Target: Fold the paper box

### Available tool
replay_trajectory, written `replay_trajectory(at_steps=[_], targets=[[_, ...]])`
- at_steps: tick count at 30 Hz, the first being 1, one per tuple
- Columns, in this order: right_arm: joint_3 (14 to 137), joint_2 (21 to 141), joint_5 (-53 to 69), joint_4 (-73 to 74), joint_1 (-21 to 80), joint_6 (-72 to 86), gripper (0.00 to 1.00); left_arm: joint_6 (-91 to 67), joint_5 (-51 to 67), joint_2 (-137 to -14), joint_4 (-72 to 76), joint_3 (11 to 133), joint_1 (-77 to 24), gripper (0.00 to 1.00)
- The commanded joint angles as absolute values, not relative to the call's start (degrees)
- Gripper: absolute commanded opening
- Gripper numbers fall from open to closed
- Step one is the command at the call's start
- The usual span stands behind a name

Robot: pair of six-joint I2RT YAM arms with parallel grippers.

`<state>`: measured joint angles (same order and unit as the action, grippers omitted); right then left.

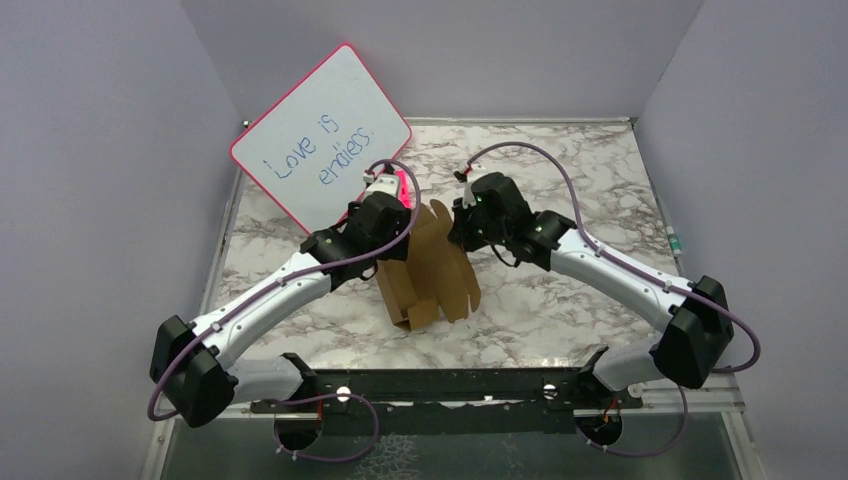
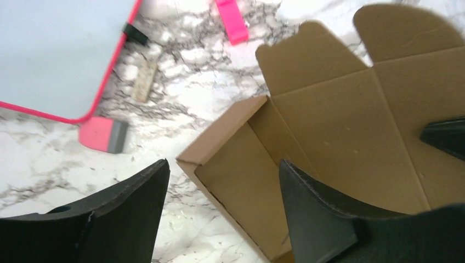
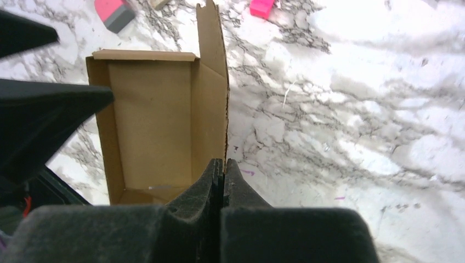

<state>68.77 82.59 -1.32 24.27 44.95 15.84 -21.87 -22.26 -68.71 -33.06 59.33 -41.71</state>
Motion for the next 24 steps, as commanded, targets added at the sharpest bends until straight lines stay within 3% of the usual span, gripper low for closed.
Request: replay_trajectory(at_steps=[1,5,13,24], targets=[[77.4,87.2,2.3,35.0,45.1,4.2,0.01,-15.2,-22.2,-64.7,-36.6,63.2,-38.7,0.77],[82.3,90.4,4.3,37.2,45.0,-2.5,0.02,-12.2,-23.9,-61.9,-35.1,61.3,-34.1,0.82],[93.6,99.6,6.2,45.7,45.0,-10.1,0.05,-11.3,-6.6,-60.8,-29.4,54.5,-21.3,0.83],[93.9,101.6,0.9,45.4,45.0,-0.7,0.04,-19.5,1.3,-59.7,-28.3,48.8,-20.1,0.83]])
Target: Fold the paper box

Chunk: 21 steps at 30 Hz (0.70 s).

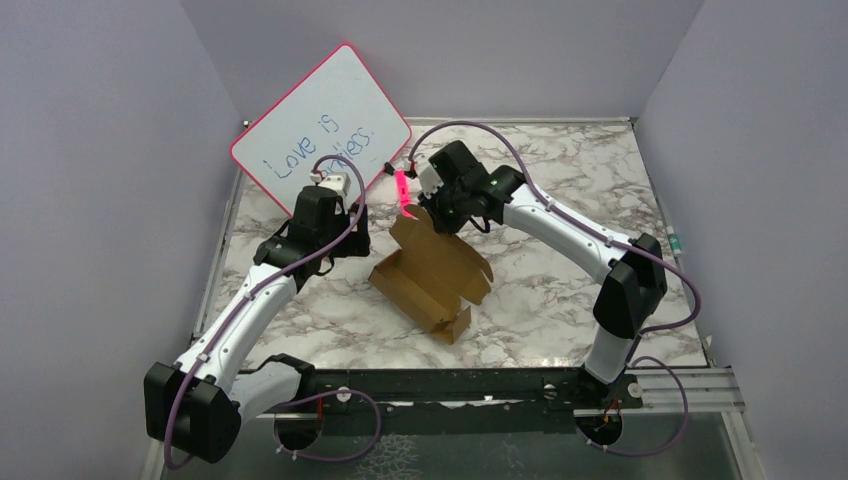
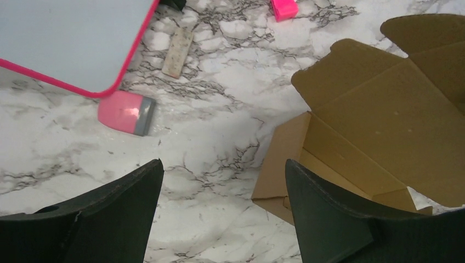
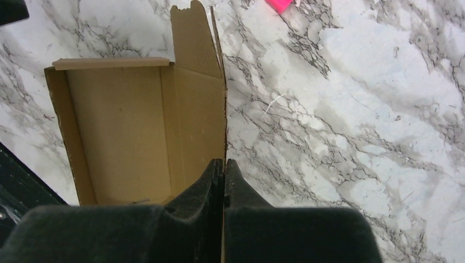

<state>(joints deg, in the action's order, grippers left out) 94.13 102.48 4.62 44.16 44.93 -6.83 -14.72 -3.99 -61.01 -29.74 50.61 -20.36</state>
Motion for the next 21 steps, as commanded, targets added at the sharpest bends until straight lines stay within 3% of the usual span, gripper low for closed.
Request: replay_trajectory(at_steps=[1,8,21], targets=[[93.1,101.4,-0.3,45.5,45.0,2.1,0.04,-20.3,1.3,-59.2,-28.3,48.3,-20.1,0.82],[84.7,97.6,-4.1,39.6,44.9,7.7,0.05,-23.4,5.9,-57.4,-28.4,46.9,-20.1,0.82],[88.0,97.8,6.0,35.1,44.9,-15.8,0.07,-24.6,4.7,-59.0,-27.8,45.4,-20.1,0.83]])
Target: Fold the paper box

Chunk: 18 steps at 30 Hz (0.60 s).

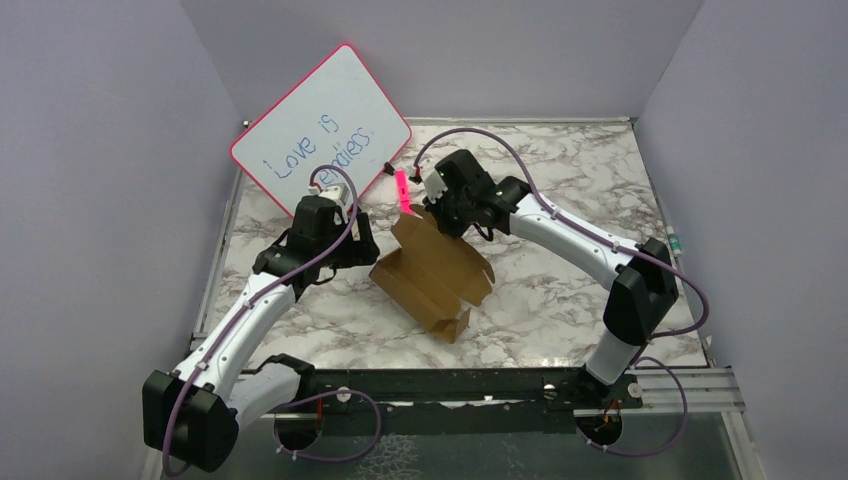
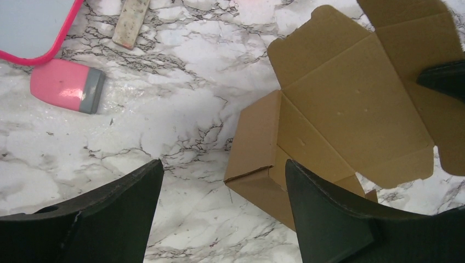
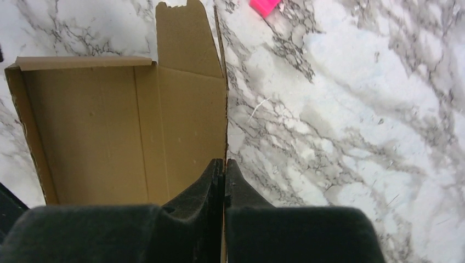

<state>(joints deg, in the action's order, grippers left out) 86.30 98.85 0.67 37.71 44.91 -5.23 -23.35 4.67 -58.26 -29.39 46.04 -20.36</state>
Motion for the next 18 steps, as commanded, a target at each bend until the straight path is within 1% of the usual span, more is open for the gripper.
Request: replay_trajectory(at_steps=[1,5,9,14,16,18], targets=[[87.9,97.7,6.3,34.9,44.9,-17.8,0.07,-24.8,4.7,-59.3,-27.6,45.6,-20.1,0.83],[88.8,98.1,8.7,35.6,45.0,-24.8,0.09,-26.8,5.3,-60.0,-25.6,45.0,-20.1,0.83],[90.7,98.5,11.4,36.4,45.0,-30.0,0.12,-30.8,7.6,-59.9,-21.0,41.6,-20.1,0.83],[91.6,98.1,17.7,36.0,45.1,-34.8,0.21,-35.2,9.5,-57.5,-15.1,36.2,-20.1,0.81],[91.4,98.0,19.1,35.2,45.1,-35.0,0.24,-36.1,9.5,-56.7,-14.2,34.5,-20.1,0.80],[91.7,97.9,19.1,35.3,45.1,-33.4,0.30,-36.5,9.9,-56.2,-13.7,32.7,-20.1,0.80]])
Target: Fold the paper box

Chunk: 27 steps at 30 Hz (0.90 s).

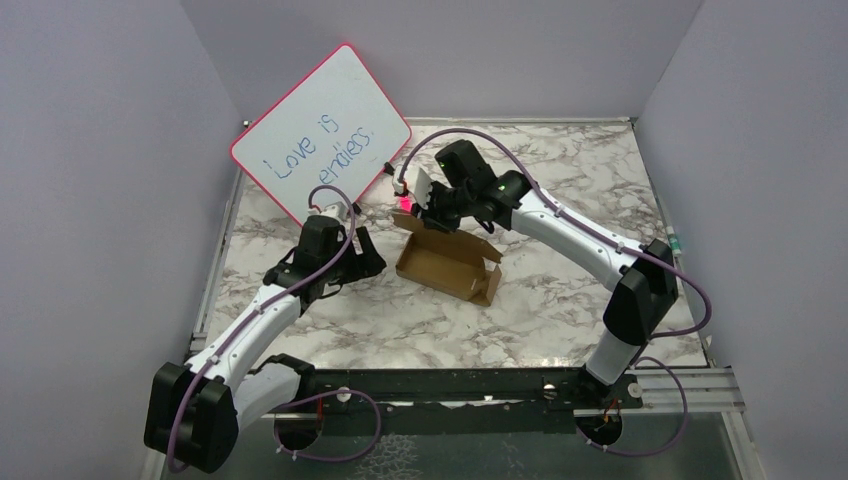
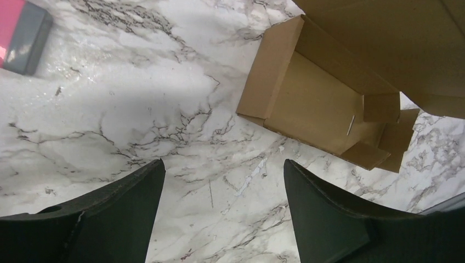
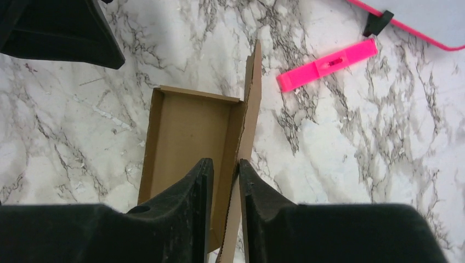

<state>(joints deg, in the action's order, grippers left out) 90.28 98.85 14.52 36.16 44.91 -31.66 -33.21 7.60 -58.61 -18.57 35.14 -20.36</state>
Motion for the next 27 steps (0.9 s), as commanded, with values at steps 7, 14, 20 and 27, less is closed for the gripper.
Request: replay_trajectory(at_steps=[7,14,20,27], targets=[[84.5,88.2,8.5,29.4,45.0,-17.3,0.47,-36.6,10.3,-57.1,-10.9,31.5,-20.1,0.80],[68.5,71.6,-4.9,25.5,41.6,4.9,0.59,-36.5,10.0,-62.5,-7.2,33.7,-20.1,0.80],[51.6,56.9,-8.7,21.6,36.7,19.0,0.69,-36.9,10.3,-67.3,-3.4,35.5,-20.2,0.80],[32.7,47.1,-8.8,13.4,33.8,35.8,0.69,-37.0,11.4,-73.3,-0.3,37.6,-20.5,0.78]])
